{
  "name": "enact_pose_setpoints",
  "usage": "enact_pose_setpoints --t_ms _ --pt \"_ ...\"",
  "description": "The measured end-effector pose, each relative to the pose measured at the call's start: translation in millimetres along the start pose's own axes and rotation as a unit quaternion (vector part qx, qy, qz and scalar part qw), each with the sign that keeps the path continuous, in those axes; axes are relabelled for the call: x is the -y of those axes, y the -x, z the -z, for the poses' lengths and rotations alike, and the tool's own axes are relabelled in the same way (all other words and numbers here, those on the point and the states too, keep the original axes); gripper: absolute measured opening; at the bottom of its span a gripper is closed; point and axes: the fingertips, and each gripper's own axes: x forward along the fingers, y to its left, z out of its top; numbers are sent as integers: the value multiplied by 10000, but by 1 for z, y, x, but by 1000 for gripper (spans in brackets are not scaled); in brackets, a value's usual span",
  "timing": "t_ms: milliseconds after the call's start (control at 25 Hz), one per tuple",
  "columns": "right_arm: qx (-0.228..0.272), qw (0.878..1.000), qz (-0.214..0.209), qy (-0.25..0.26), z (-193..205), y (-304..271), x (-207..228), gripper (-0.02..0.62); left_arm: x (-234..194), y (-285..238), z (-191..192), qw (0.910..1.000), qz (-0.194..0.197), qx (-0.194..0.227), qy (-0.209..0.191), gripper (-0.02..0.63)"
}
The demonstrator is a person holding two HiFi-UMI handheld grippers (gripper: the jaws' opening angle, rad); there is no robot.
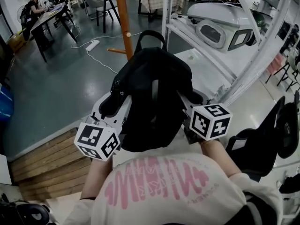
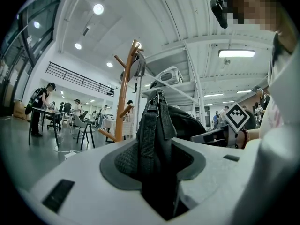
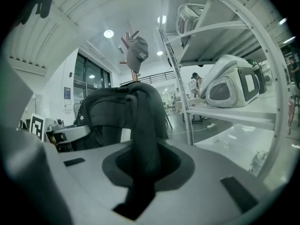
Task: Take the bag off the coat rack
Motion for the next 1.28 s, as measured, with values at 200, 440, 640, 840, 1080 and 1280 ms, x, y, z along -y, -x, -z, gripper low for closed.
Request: enact_pose_setpoints --t_ms 200,440,640,840,1080,1280 --pt "-99 9997 -193 -58 8 12 2 59 18 11 4 9998 -191 -94 -5 154" --pt "-158 9993 -326 -89 23 27 5 60 38 22 15 9994 -308 -166 41 153" --pt "-212 9990 -397 -84 33 35 5 60 50 31 25 9988 -394 -269 81 153" --pt "-261 9983 -497 -142 42 43 7 60 60 37 30 9983 -489 -318 92 153" --pt "-343 9977 -570 -149 62 51 5 60 68 48 49 9973 -621 -334 220 153" --pt "-487 9970 -573 -164 81 55 8 60 76 55 69 9953 -764 -454 372 153"
